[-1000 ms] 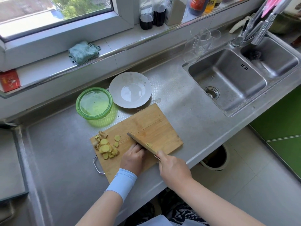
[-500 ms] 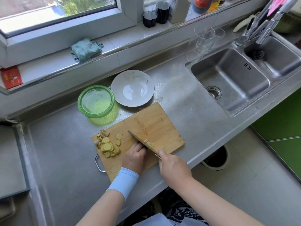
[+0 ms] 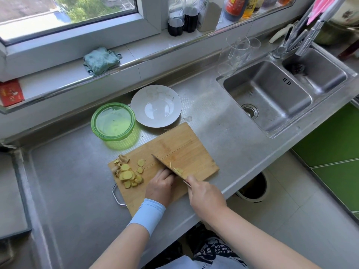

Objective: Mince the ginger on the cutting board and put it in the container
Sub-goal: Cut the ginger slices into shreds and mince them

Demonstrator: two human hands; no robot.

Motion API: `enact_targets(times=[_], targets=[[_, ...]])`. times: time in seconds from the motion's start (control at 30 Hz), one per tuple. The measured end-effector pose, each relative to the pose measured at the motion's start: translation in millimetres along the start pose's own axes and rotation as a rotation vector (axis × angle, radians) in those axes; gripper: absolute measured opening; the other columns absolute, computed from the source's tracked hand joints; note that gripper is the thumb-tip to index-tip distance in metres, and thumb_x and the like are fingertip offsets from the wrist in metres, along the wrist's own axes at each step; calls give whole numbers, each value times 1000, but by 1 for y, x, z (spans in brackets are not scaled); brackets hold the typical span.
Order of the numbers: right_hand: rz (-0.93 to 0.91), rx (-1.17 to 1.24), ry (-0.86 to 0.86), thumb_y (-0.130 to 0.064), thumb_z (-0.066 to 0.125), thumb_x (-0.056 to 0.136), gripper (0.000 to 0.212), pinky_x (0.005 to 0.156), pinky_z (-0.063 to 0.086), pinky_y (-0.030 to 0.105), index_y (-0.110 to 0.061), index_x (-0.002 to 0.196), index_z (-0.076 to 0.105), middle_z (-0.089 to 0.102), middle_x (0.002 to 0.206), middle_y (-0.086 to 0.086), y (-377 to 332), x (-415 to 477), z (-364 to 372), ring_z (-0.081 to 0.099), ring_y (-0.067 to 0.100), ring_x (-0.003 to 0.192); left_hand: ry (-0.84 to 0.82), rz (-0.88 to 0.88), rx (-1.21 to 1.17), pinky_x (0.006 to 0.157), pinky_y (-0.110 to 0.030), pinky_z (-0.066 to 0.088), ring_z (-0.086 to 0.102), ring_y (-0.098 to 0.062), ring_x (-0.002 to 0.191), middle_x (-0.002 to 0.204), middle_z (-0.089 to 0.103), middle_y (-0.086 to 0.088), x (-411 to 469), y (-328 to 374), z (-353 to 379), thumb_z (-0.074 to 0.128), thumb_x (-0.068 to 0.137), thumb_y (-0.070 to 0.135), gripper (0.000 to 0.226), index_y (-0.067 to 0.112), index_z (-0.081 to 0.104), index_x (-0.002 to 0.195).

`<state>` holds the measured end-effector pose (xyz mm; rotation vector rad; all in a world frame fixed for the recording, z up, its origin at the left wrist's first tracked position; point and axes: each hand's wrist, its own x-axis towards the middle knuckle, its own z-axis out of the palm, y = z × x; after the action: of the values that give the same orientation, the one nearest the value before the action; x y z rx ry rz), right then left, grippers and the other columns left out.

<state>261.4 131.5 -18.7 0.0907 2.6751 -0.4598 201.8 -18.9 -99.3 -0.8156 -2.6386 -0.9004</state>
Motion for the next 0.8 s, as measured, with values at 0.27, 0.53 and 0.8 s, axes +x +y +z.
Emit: enact_targets(times=[0.27,0.53,0.8], targets=[[1,22,29,-32,34,106,14,59,46,38,-25,116,40,65,84,4,9,-13,2,60,28,70,-7,-34,52,48,-32,50,59,-23,75,81,66,-3,-7,-6,10,55,83,7,19,12,68,70],[-15,9,14,-29,36,106,12,56,43,36,-26,97,28,64,83,7,7,-3,1,63,31,72,33,-21,61,56,-27,45,52,-21,73,77,63,-3,-7,-1,6,59,76,11,11,11,70,73],[-1,-8,9,-21,42,103,9,54,36,33,-23,110,37,65,88,6,5,-4,1,50,26,65,0,-4,160,61,-35,42,52,-27,71,70,60,-3,-4,-2,4,64,77,7,14,12,67,65]])
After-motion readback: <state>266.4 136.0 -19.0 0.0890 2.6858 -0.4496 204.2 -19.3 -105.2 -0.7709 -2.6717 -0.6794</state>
